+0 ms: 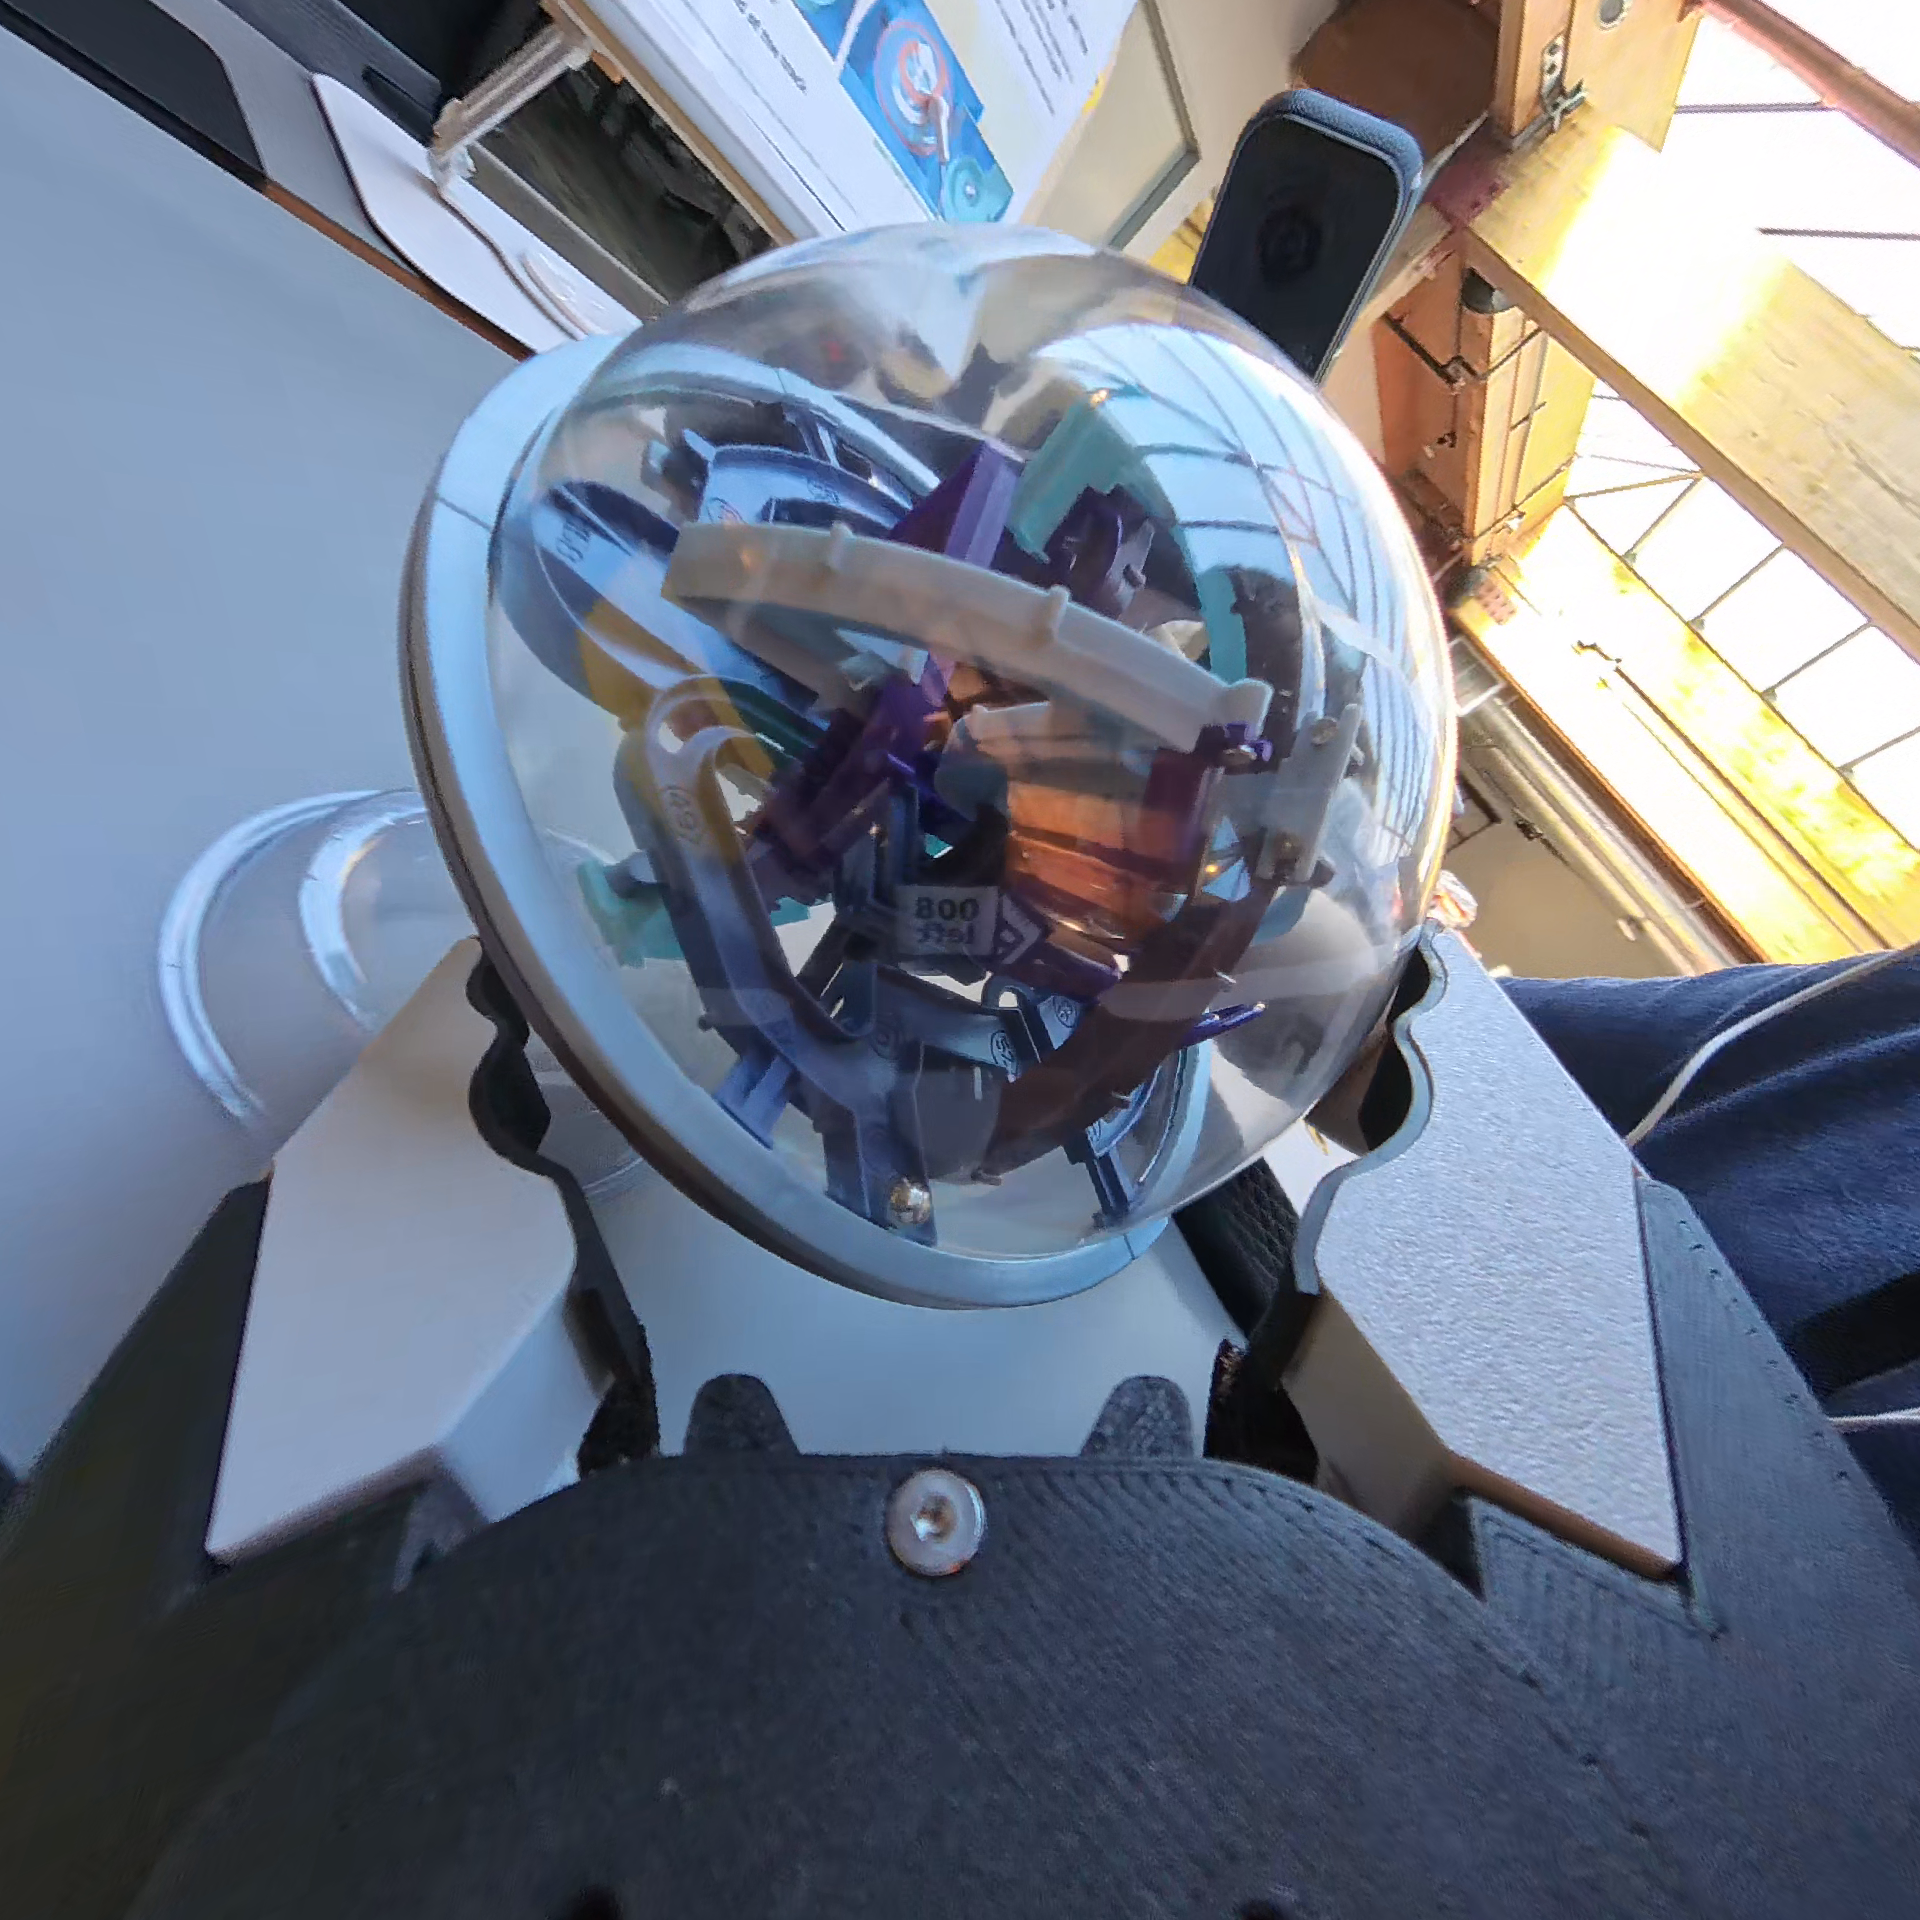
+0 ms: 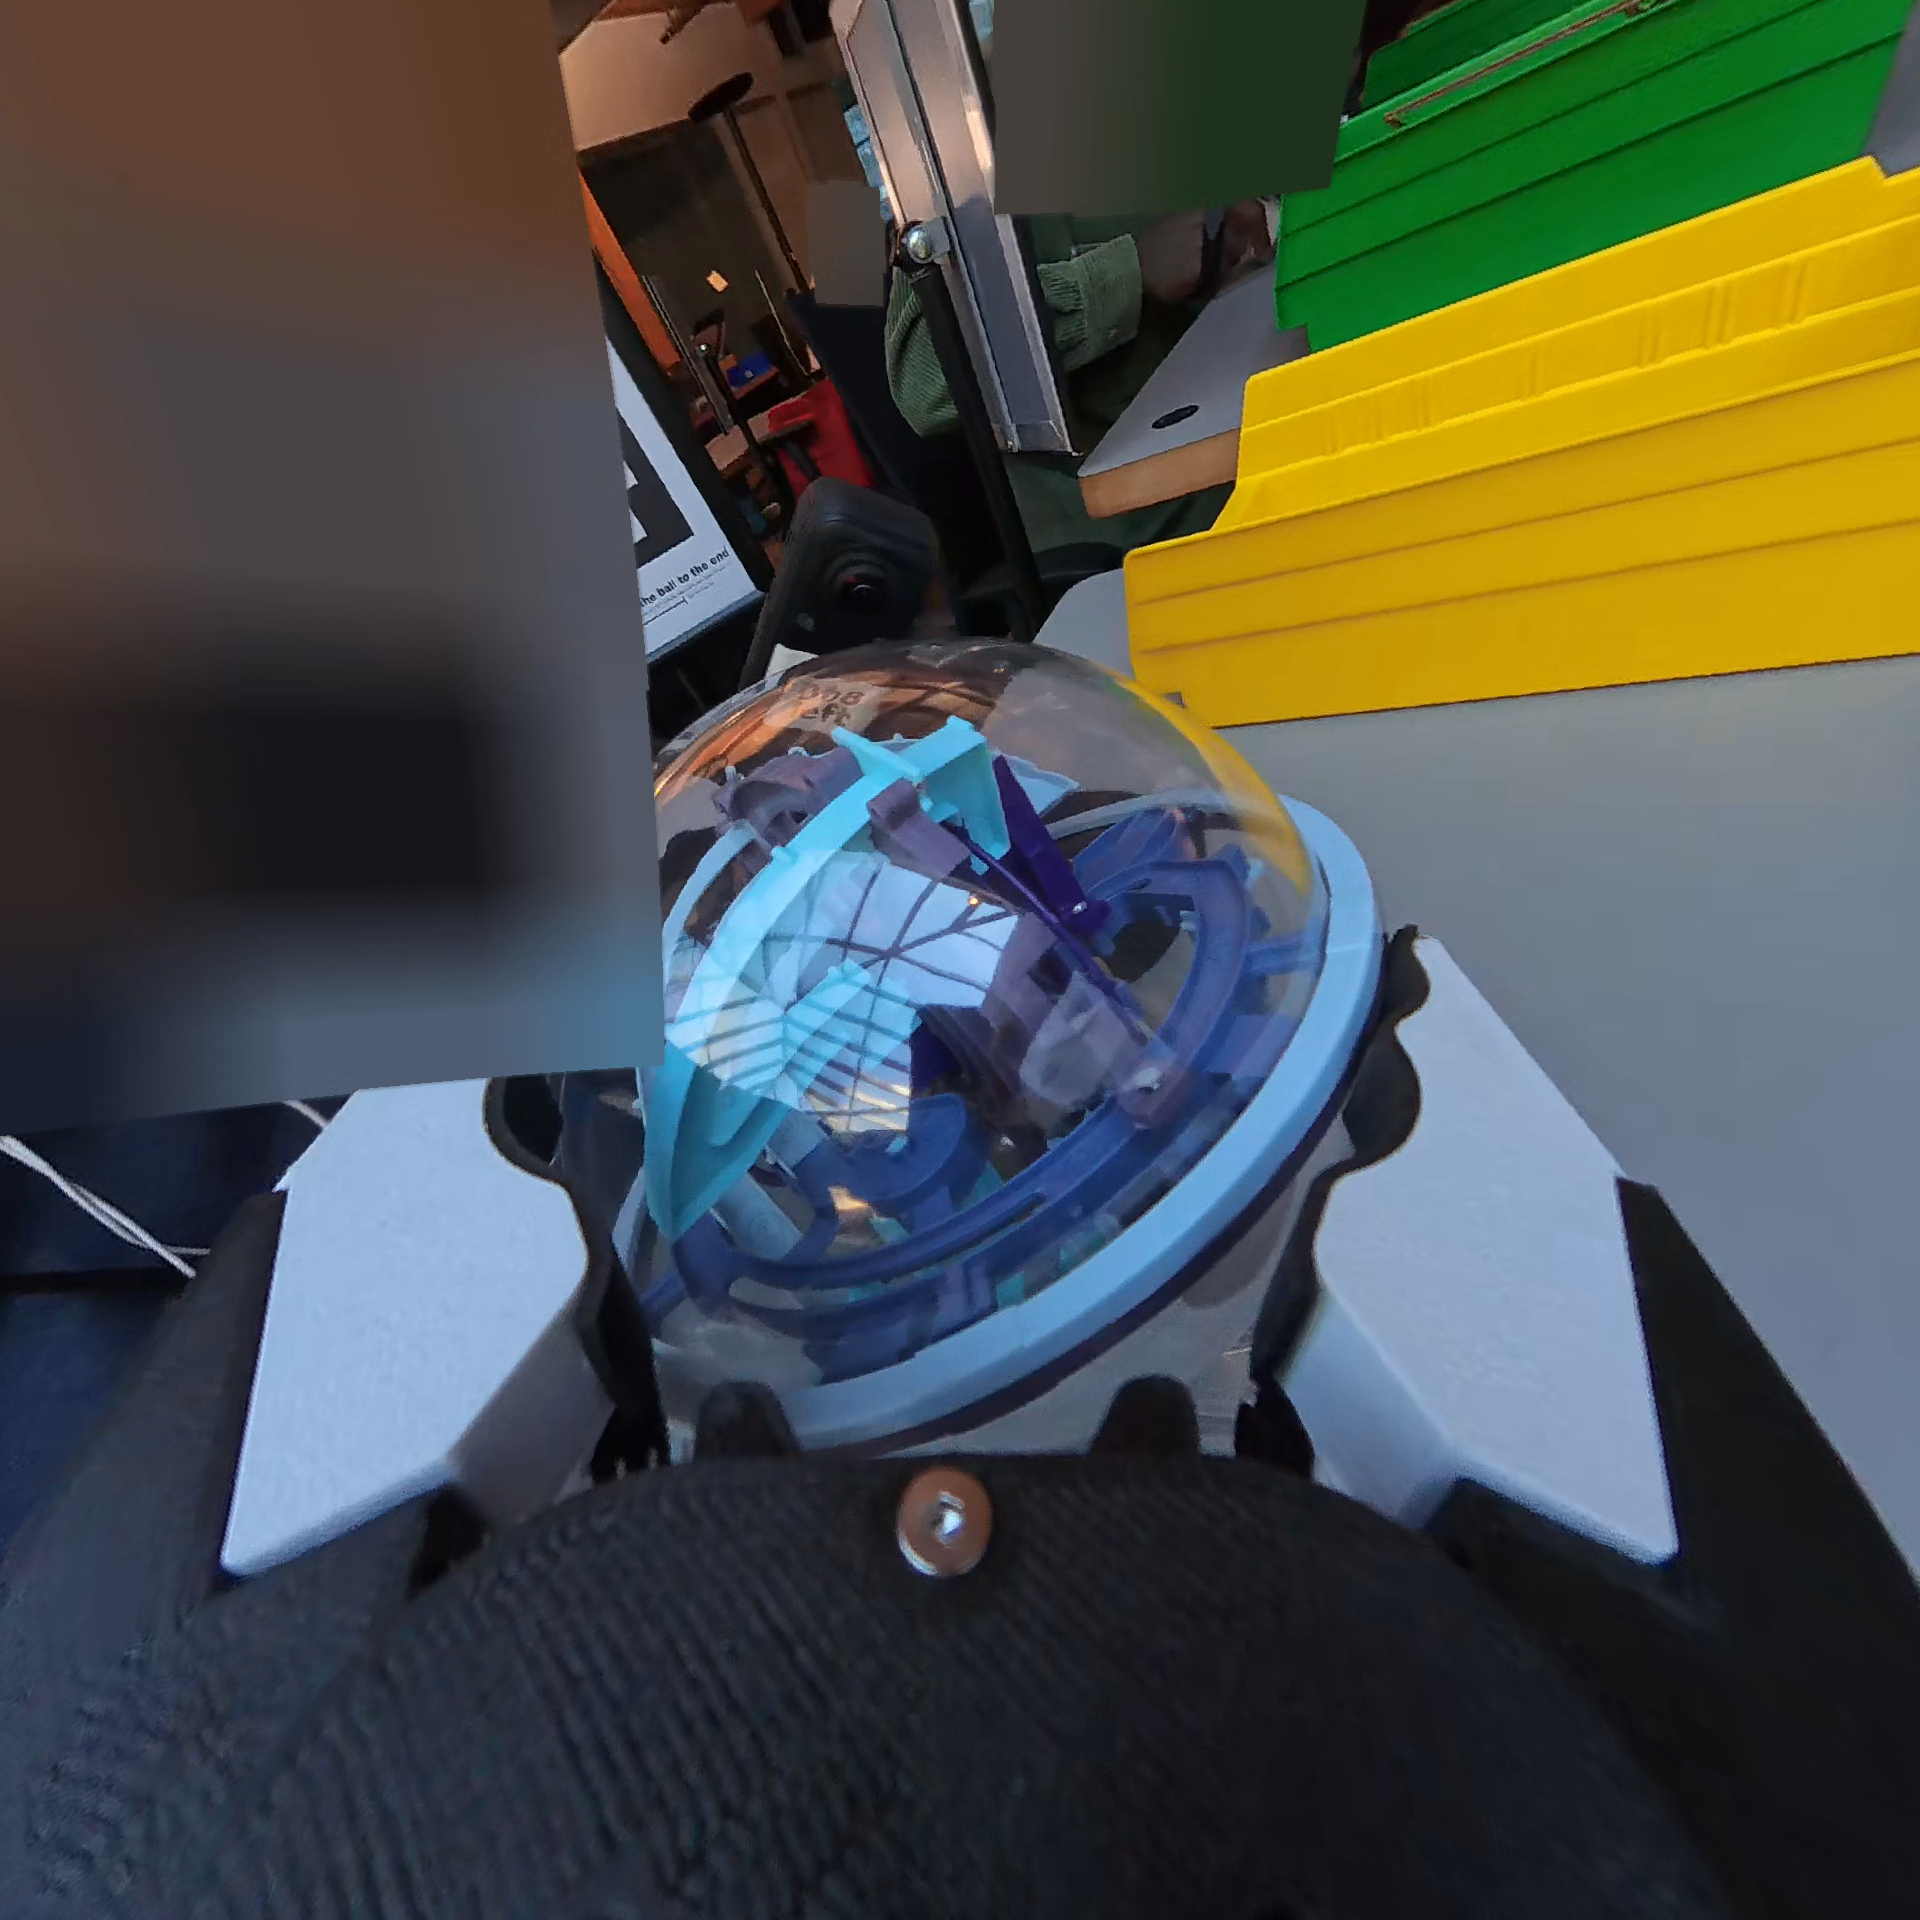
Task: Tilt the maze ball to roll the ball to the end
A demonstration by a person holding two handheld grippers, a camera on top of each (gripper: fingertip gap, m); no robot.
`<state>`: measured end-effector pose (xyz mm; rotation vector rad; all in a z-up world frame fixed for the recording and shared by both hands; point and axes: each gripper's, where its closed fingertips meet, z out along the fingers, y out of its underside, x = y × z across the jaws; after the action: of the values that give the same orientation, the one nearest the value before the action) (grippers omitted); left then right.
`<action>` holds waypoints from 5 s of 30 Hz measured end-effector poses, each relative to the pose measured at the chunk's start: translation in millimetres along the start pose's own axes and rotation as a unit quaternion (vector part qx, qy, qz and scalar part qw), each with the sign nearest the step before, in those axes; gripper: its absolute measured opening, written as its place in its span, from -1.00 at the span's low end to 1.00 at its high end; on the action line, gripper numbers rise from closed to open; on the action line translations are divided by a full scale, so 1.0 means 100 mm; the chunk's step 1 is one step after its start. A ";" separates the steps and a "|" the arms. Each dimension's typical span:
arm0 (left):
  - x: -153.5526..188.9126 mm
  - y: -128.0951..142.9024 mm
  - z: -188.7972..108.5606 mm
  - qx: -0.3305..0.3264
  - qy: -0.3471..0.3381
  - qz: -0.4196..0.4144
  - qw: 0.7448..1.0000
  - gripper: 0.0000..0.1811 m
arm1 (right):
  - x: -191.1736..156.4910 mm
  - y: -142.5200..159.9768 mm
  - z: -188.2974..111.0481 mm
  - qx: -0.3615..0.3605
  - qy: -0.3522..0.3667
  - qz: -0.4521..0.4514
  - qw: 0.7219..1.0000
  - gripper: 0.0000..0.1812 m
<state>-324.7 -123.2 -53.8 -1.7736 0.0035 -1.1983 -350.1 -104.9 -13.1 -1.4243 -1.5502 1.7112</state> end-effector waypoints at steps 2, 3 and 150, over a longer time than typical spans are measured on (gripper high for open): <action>-0.07 -0.04 -0.01 0.001 -0.012 0.003 1.000 0.75 | 0.07 0.00 0.03 0.004 -0.009 -0.001 1.000 0.72; -0.11 -0.06 -0.01 0.001 -0.017 0.005 1.000 0.75 | 0.11 0.00 0.04 0.005 -0.011 0.000 1.000 0.72; -0.33 0.15 2.06 -0.144 -0.066 0.502 0.850 0.67 | 0.72 0.96 -2.41 -0.137 0.436 -0.208 0.865 0.67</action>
<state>-187.7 27.7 -99.9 -1.7012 0.9589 -0.3048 -138.3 41.4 -92.5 -1.5224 -1.4139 0.4600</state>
